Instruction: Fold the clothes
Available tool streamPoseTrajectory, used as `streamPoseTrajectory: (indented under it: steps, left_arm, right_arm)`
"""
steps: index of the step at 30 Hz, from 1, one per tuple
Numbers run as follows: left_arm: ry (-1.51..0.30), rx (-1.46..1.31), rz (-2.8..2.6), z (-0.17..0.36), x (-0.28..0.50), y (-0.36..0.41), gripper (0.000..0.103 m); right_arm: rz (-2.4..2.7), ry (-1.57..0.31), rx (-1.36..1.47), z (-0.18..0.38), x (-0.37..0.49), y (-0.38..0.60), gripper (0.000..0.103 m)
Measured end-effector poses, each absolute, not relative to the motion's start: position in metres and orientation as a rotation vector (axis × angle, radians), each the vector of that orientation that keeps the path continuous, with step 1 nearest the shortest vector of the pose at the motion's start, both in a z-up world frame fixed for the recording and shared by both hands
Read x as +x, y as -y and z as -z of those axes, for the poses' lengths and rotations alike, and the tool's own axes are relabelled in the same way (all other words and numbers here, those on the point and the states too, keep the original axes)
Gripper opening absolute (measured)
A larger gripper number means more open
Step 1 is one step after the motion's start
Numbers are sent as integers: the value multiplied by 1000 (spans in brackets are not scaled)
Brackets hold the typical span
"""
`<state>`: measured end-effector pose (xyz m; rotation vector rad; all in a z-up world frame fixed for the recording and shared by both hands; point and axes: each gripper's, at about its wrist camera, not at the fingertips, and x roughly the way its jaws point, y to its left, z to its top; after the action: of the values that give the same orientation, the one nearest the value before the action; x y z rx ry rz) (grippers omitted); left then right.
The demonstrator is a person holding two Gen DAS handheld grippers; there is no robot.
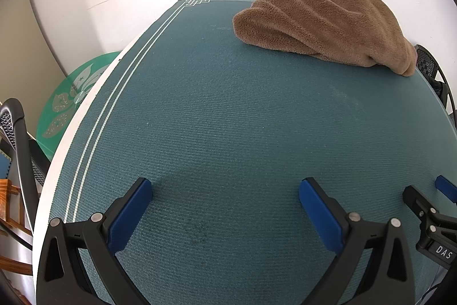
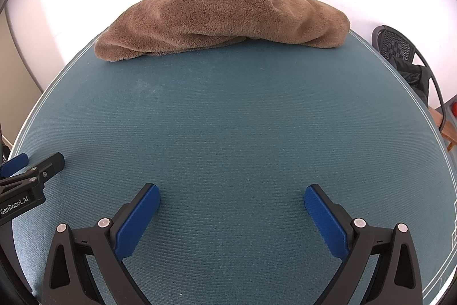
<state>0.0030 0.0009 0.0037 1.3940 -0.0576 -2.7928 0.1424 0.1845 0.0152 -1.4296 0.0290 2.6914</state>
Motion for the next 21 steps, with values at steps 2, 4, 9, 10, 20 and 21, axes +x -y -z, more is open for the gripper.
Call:
streamPoseTrajectory:
  steps: [2,4,9,10,20,21]
  left_arm:
    - [39,1390,2802,-4,2,-1,103]
    - [24,1385,2810,-3,2,-1,103]
    - [35,1404,2798,-3,2,-1,103]
    - [38,1408,2795,-3,2,-1,103]
    - [43,1419,2789,-3,1,-1,103]
    - [43,1419,2789,-3,1,-1,103]
  right_arm:
    - [-2692,-29,-1429,-15,142,-184,103]
    - [-2692,-29,-1429,-15,143,-184,103]
    - [-2692,-29,-1429,-15,143,-185,103]
    - [-2692,-29,-1429,-15,143,-185,103]
    - [-2692,-29,-1430,-15,142,-184,103]
    - [-2692,-29,-1430,-15,142,-184,103]
